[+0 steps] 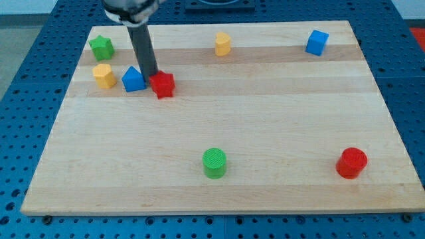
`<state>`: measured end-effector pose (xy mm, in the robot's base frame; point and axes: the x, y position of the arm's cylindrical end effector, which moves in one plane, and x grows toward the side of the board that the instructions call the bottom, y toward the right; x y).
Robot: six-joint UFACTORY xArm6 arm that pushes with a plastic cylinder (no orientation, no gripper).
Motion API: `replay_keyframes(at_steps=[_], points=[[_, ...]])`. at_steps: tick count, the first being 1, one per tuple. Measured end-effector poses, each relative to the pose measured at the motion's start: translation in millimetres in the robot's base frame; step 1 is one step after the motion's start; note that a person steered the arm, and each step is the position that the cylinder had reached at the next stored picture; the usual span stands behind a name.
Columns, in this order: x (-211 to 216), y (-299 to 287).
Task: Push the red star to the center left of the of the board
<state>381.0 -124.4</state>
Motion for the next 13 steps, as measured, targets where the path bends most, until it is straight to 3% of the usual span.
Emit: replay_keyframes(at_steps=[2,4,5,6,7,8,9,12,13], points=[[12.0,13.2],[-33.5,44.6],[-20.3,65.4],[49.9,107.1],[52.6,107.4],[32.4,99.1],[-29.3,79.1],[60.7,65.6],[66.1,59.0]])
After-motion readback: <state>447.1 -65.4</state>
